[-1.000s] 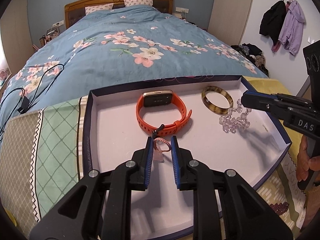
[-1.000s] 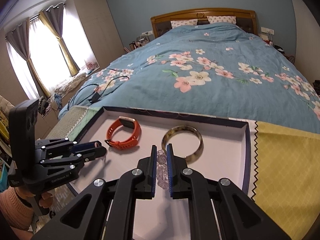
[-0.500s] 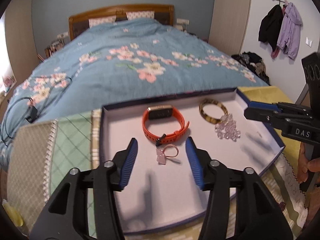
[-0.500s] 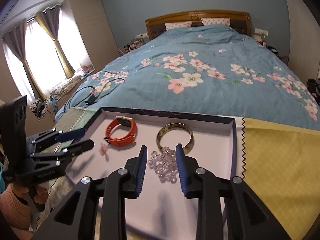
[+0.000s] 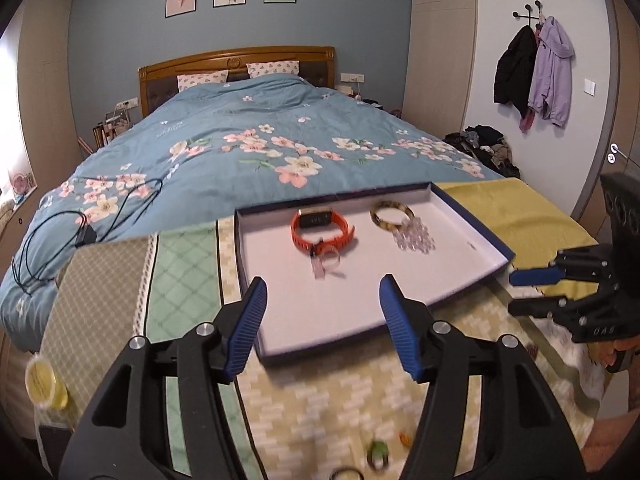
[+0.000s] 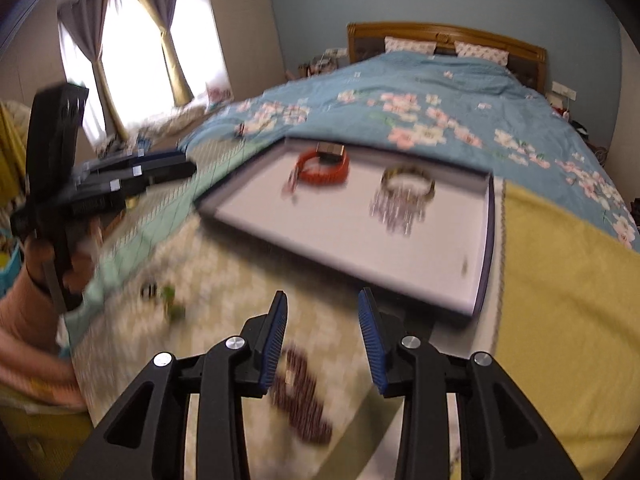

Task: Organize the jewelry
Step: 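Open both tools and move them back toward the remaining jewelry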

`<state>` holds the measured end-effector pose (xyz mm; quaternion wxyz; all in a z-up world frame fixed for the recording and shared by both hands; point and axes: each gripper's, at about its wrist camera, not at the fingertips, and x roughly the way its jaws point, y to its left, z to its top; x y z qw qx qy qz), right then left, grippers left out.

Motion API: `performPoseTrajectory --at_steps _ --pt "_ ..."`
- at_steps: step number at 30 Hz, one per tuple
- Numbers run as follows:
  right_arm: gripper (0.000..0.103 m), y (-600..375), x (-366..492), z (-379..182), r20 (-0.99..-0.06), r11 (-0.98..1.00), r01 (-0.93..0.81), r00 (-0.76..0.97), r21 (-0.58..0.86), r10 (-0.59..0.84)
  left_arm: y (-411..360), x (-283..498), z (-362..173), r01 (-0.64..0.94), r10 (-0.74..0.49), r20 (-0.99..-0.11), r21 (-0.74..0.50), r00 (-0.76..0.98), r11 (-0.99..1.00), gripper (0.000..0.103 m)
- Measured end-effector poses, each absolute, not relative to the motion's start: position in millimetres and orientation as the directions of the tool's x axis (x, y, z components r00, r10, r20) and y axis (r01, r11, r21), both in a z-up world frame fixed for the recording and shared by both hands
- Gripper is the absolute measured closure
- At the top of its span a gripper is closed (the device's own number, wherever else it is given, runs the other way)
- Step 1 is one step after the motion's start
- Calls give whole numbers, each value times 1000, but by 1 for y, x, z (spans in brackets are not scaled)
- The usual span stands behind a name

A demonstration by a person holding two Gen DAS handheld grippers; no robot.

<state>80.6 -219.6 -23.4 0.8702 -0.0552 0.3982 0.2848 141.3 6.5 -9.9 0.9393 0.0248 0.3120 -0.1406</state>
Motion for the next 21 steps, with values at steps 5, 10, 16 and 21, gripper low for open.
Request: performPoseTrajectory --at_steps 5,10,16,21 --pt "69 -222 60 -42 -773 830 -547 479 109 417 11 119 -25 282 -256 -623 -58 739 958 45" --pt "69 -221 51 -50 -791 823 -559 458 99 406 18 107 -39 267 -263 -642 -93 721 959 45" --pt "70 -216 44 -55 -796 823 -566 475 51 377 19 93 -43 266 -259 -643 -89 720 960 45" --pt "91 -220 47 -55 -791 828 -556 472 76 390 20 89 -44 263 -262 -649 -97 715 960 45"
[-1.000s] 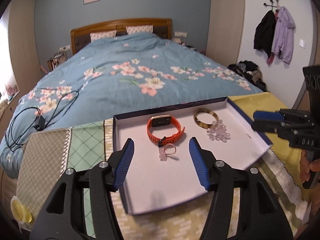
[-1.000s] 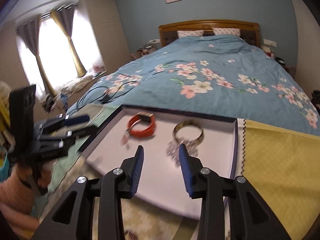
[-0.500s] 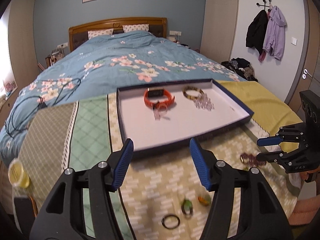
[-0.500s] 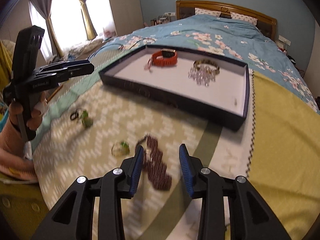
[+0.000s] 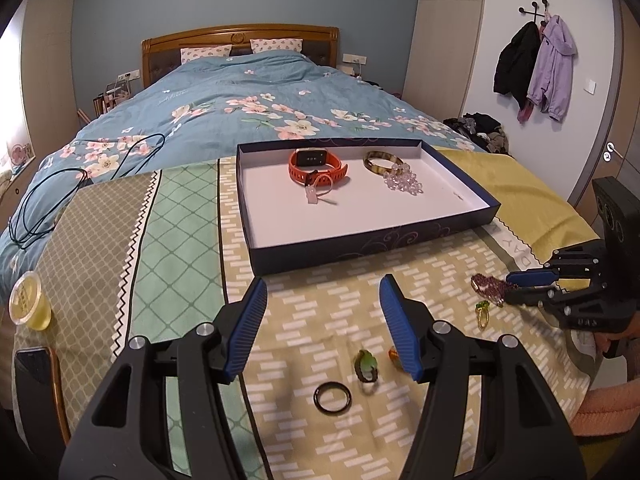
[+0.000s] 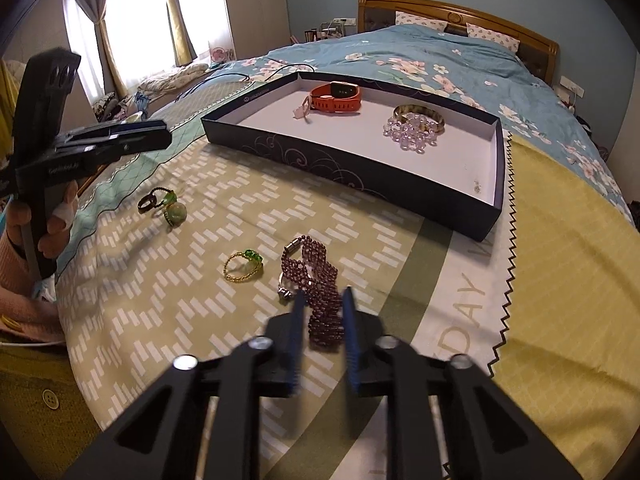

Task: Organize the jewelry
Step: 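Open both tools and move them back toward the remaining jewelry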

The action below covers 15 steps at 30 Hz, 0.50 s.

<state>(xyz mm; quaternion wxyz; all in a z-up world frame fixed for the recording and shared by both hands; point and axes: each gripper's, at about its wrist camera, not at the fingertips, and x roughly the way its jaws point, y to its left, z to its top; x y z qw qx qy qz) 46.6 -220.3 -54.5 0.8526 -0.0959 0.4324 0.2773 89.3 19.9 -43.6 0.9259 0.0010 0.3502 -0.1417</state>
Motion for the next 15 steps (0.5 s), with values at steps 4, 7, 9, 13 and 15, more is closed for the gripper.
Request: performPoseTrajectory --at_steps 4,7,9,13,15 --pt "94 -222 48 -52 -781 836 -541 480 95 399 19 84 -45 272 -266 -653 -95 709 958 45" --pt "95 -225 49 -46 -763 844 -525 500 109 410 18 78 -46 298 -284 -651 -92 704 950 45" --pt "95 -228 51 -40 -744 849 -515 518 123 422 15 72 -46 323 -300 -651 -89 697 942 46" --pt "95 -227 55 -31 -721 850 -509 537 139 439 6 62 -48 375 -331 -655 -78 679 924 47" --pt "95 -225 56 -27 -710 849 -509 544 144 447 2 58 -51 393 -340 -658 -73 672 917 49"
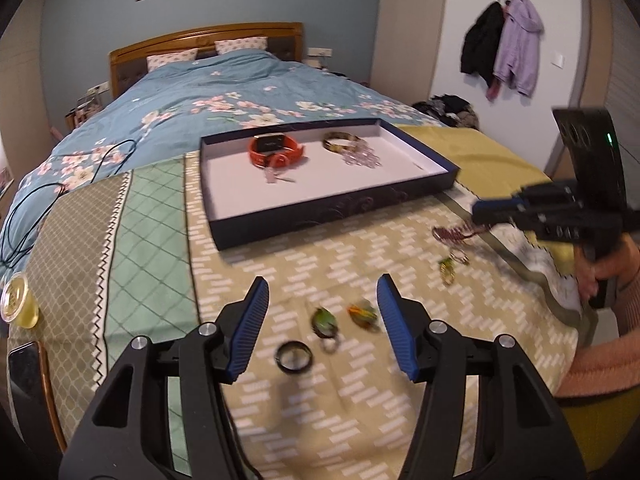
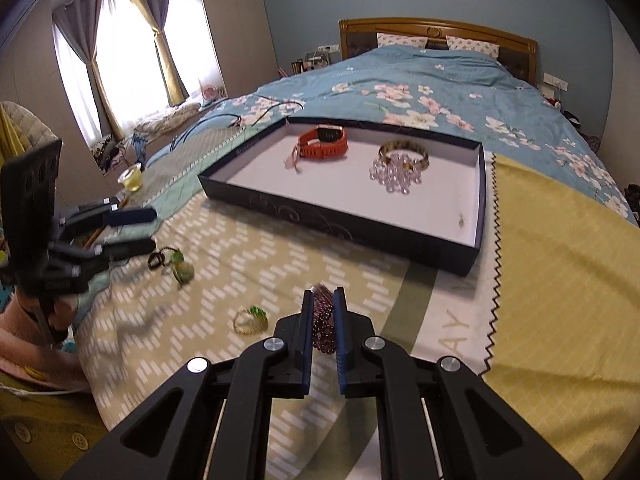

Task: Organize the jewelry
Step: 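Open both tools and move them back toward the remaining jewelry, then grasp the black ring with the left tool while the right tool holds the dark red beaded bracelet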

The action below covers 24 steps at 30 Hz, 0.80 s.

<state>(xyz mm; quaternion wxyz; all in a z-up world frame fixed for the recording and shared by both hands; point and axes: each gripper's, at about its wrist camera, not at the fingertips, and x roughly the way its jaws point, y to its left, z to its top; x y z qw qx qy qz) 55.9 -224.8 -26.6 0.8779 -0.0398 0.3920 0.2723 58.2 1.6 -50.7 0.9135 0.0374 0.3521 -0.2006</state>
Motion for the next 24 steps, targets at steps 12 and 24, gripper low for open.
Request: performPoseTrajectory --at_steps 12,24 --pt "95 -224 57 -14 -666 844 -508 571 172 480 -6 55 -61 421 -355 -680 -75 641 904 52" --pt "95 -227 58 -10 -647 844 -502 583 188 491 1 63 -69 393 -318 -718 -67 619 917 61"
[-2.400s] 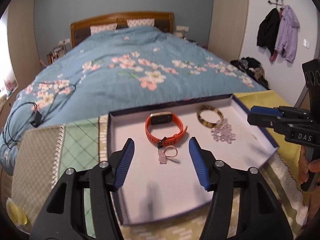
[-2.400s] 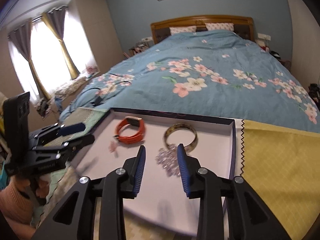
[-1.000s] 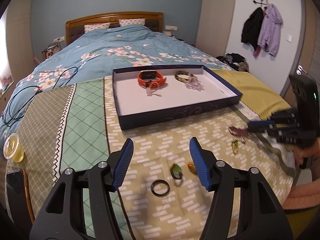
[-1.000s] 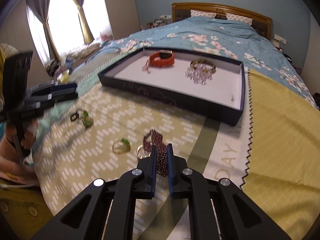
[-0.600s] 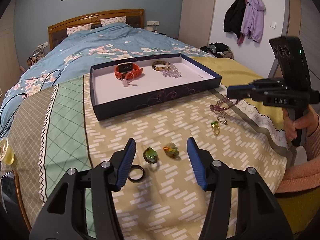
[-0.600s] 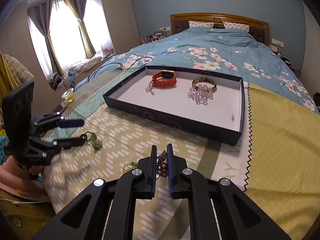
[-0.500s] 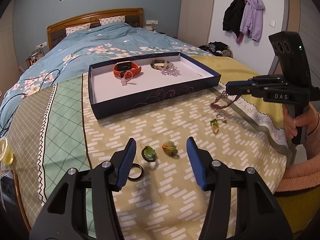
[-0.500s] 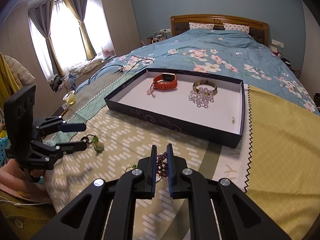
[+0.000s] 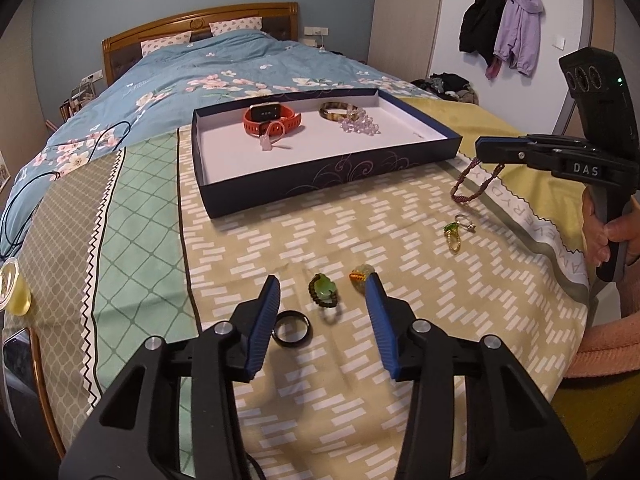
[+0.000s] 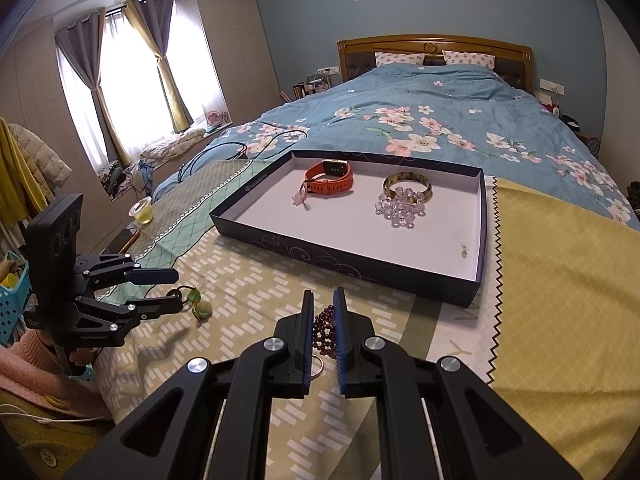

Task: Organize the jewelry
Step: 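Grasp the black ring with the left tool while the right tool holds the dark red beaded bracelet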

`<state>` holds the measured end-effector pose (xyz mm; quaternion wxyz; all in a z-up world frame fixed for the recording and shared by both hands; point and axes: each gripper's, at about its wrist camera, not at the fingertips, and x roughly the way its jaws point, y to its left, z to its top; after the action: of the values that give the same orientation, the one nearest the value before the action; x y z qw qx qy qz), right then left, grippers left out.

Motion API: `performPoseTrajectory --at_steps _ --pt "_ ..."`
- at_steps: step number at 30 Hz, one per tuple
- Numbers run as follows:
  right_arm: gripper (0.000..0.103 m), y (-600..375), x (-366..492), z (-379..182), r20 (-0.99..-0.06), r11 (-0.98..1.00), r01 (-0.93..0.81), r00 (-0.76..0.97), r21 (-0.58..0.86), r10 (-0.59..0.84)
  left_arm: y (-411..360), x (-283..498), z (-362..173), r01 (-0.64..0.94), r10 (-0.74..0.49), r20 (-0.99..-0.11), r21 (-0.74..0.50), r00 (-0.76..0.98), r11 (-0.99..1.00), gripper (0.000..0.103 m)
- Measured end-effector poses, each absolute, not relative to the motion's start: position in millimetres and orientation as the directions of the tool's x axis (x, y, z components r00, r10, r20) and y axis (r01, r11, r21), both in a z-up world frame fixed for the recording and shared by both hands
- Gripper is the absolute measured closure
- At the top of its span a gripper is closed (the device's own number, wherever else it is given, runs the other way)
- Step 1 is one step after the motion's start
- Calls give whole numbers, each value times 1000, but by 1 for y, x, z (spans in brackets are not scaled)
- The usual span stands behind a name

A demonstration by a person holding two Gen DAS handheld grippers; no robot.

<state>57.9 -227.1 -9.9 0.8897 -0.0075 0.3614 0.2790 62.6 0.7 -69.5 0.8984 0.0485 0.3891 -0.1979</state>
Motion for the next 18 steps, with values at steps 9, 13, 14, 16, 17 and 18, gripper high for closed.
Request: performPoseTrajectory --at_steps 9,13,14,16,17,18 --pt "95 -225 59 -9 -644 841 -504 580 198 499 0 69 -74 395 -316 -739 -74 595 916 71" --pt "95 -225 58 -9 -644 839 -505 577 203 503 2 72 -75 384 -315 -745 -86 588 919 74" --pt "95 -225 59 -10 -644 839 -505 576 203 503 3 72 -76 384 -317 -745 -88 587 919 75" --pt "95 -225 59 -10 -645 840 -502 576 207 503 4 71 -75 379 -309 -745 -82 592 922 74" --pt "95 -225 59 -10 -643 839 -503 575 208 505 5 70 -74 377 -307 -743 -80 595 923 74" --pt "95 -225 59 -11 -643 838 -503 575 209 506 6 69 -73 375 -307 -742 -81 596 923 72"
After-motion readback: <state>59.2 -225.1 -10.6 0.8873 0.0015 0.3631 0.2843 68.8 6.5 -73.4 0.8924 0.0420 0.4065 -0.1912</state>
